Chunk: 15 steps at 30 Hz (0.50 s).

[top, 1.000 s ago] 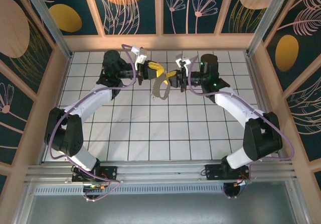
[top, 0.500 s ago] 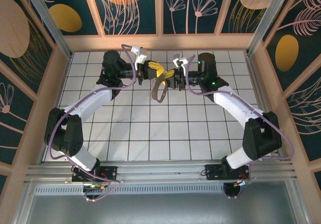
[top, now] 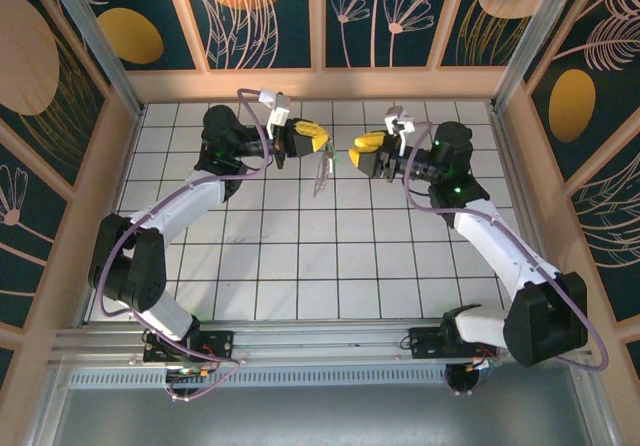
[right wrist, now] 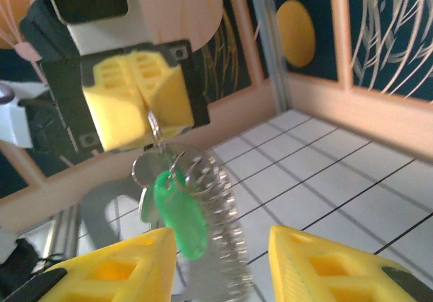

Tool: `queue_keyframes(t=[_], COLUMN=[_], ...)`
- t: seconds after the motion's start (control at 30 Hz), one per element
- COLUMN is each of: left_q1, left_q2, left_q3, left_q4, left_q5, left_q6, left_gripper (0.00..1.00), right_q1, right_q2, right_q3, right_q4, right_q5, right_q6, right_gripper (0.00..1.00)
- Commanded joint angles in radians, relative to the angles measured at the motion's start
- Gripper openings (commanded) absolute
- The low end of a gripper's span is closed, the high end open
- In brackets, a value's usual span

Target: Put the keys on the keyring

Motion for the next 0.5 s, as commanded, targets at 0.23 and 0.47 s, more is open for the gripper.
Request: queue_keyframes(t=[0.23,0.47], left_q1=[-0.006,-0.017], left_q2=[0.085,0.159], left_q3=[-0.067,-0.071], left_q4=[0.553,0.689], left_q5=[-0.064,-0.080], left_q6=[-0.403,-0.518], left_gripper=[0.00,0.00], right_q1=[-0.003,0.000], right_q2=[-0.015,0.054], right_q3=[-0.103,-0.086], right_q4=[0.424,0.552], right_q5=[0.114,0.012], right_q6=[0.242,0.326], right_gripper=[0.45,0.49])
